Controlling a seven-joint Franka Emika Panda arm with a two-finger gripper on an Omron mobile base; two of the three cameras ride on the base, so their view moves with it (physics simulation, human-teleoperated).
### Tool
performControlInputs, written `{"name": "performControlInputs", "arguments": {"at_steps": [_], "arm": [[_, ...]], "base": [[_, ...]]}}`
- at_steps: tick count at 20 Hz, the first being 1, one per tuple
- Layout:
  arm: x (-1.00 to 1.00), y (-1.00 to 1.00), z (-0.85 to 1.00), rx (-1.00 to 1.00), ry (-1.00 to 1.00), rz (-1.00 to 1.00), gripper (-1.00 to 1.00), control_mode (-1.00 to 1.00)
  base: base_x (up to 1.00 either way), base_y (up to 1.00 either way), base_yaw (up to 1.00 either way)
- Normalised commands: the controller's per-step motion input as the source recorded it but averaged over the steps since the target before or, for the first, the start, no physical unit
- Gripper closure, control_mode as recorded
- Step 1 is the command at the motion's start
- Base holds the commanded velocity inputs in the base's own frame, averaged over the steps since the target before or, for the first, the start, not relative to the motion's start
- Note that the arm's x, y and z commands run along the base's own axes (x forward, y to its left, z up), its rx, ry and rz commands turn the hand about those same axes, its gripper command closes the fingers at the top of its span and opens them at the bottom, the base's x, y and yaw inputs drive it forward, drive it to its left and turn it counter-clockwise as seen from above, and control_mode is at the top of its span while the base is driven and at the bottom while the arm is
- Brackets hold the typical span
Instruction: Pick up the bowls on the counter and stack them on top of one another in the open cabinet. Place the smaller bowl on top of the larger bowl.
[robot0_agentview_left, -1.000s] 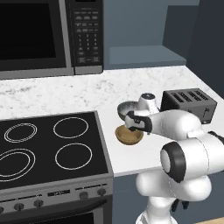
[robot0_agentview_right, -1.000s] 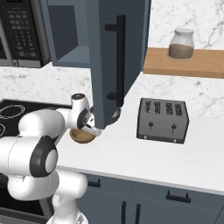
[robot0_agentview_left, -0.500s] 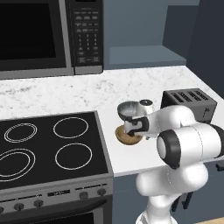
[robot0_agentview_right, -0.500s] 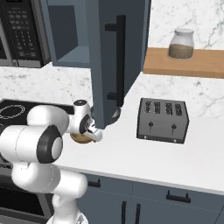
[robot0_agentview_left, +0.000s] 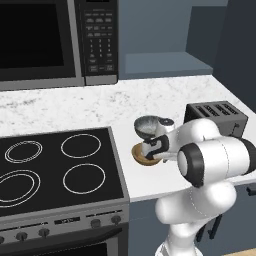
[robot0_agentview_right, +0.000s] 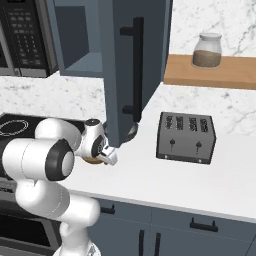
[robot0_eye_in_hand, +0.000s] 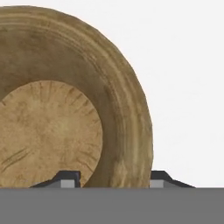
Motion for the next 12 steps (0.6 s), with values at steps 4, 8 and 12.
{"name": "performControlInputs", "arguments": {"at_steps": [4,8,12], "arm": [[-0.01,0.00,0.46,0.00,-0.11,0.00,1.00,-1.00],[-0.49,0.13,0.84,-0.01,-0.21,0.00,1.00,-1.00],[-0.87,0.02,0.98,0.00,-0.29,0.00,1.00,-1.00]], "base": [[0.00,0.00,0.00],[0.00,0.00,0.00],[0.00,0.00,0.00]]}}
